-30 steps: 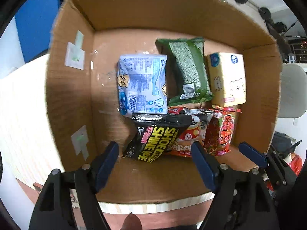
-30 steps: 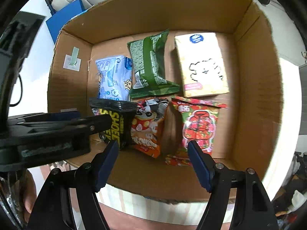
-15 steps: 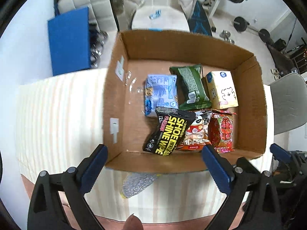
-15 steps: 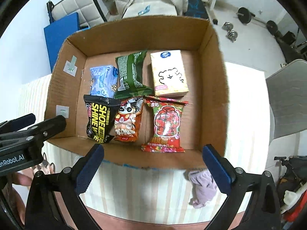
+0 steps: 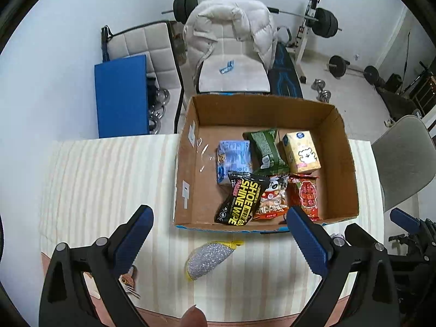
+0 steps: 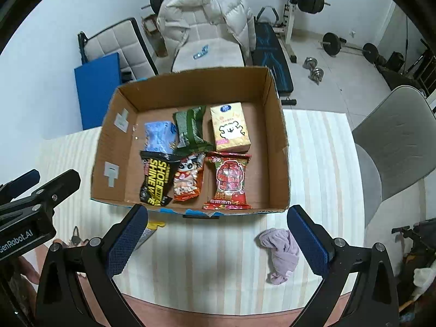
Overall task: Organize soft objects
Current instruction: 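Grasp the silver scrubber with left tool while right tool grasps the lilac sock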
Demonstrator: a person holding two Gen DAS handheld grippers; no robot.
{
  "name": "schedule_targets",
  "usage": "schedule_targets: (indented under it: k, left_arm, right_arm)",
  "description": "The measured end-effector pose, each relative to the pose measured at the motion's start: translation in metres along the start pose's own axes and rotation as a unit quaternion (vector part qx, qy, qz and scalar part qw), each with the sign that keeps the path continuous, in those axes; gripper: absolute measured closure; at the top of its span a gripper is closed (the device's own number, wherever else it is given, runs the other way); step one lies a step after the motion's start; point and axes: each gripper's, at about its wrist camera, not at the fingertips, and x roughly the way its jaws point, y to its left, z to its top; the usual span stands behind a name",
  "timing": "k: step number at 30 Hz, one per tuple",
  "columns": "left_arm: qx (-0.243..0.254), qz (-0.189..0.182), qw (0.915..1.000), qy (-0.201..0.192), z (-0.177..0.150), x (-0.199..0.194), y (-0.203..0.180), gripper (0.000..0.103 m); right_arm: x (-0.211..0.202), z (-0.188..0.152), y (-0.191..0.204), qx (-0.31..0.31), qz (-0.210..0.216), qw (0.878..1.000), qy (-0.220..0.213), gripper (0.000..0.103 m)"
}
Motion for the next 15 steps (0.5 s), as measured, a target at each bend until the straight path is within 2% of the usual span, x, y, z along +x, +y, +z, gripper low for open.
schedule_targets:
  k: [4, 8, 11, 15]
  left_arm:
    - [0.001, 0.012, 0.9999, -0.006, -0.006, -0.004, 0.006, 0.003]
    - [0.032, 0.041, 0.9986, 0.014, -0.026, 0.013, 0.012, 0.003]
    - [0.067, 0.063, 0.9944, 0.052, -0.048, 0.044, 0.014, 0.003]
    - [0.116, 0.068, 0.9818, 0.134, -0.077, 0.103, 0.010, 0.003]
  right_arm:
    - [-0.014, -0.007, 0.000, 0.002, 0.003, 1.000, -0.013, 0.000]
    - [-0.012, -0.020, -0.011, 0.013, 0.008, 1.000, -0.006, 0.000]
    - [0.001, -0.036, -0.027, 0.027, -0.006, 1.000, 0.012, 0.000]
    - [0.036, -0.063, -0.053, 0.054, -0.025, 0.996, 0.062, 0.000]
